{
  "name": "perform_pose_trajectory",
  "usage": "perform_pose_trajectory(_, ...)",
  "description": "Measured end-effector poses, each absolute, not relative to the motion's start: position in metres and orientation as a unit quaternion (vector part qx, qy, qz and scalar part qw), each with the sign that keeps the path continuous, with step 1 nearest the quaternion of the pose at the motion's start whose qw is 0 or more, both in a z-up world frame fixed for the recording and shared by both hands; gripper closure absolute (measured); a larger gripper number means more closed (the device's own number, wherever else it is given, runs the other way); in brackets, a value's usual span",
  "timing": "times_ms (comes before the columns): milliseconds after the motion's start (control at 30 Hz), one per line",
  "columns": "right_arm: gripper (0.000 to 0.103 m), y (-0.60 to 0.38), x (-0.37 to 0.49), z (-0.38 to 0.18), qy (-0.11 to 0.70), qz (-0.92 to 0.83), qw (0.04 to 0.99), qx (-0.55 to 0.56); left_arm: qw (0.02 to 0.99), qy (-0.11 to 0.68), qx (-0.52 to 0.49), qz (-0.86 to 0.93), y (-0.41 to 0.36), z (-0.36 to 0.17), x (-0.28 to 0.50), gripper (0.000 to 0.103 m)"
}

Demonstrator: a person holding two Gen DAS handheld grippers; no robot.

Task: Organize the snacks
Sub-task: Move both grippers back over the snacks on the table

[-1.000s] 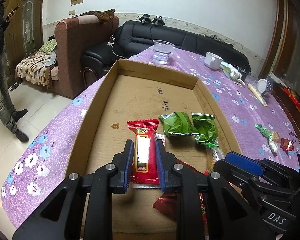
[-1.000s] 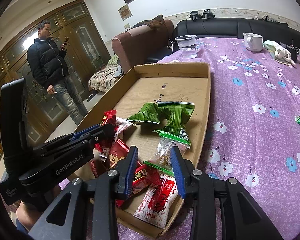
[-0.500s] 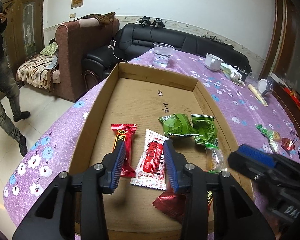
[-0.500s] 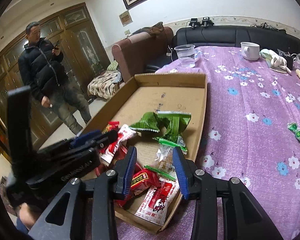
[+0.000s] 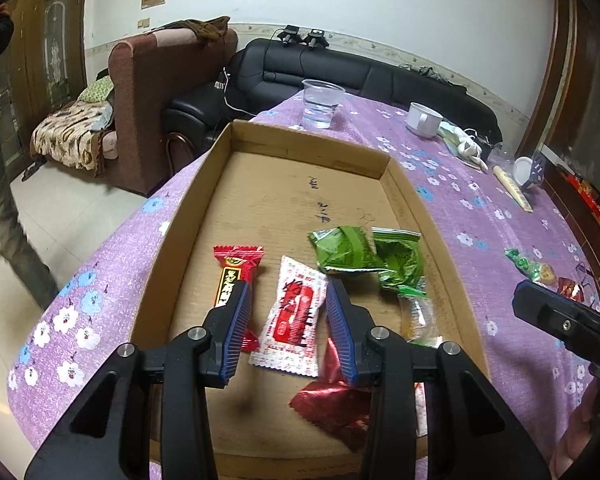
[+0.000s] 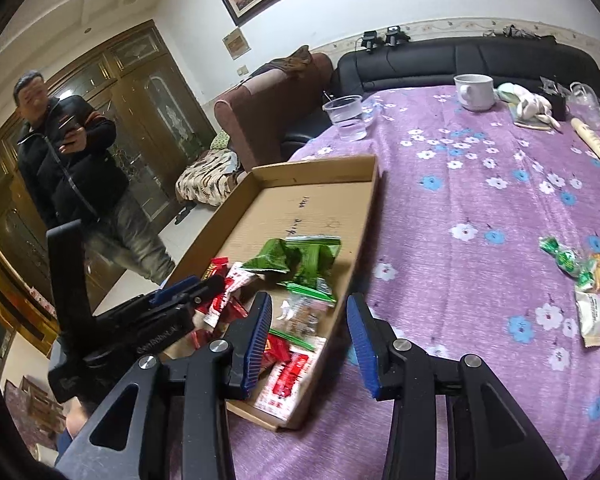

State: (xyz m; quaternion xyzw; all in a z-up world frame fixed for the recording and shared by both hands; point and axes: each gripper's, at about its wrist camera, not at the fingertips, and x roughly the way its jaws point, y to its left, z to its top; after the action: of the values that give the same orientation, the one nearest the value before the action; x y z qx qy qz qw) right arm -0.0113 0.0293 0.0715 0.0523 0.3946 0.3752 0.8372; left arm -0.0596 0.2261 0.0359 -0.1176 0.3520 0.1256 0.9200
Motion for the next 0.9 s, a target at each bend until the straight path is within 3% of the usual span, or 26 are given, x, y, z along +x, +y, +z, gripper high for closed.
perform_pose_trajectory(667,0.061,-0.086,0.039,0.085,0.39,0.278,0.87,0.114,0.923,0.369,-0.082,0.068,0.165,0.053,-0.04,0.066)
perform_pose_trajectory(900,0.061,-0.13,0.067,0.064,0.417,0.217,0.871,0.143,0.922,0.376,-0.073,0.05,0.143,0.055,-0.033,0.066)
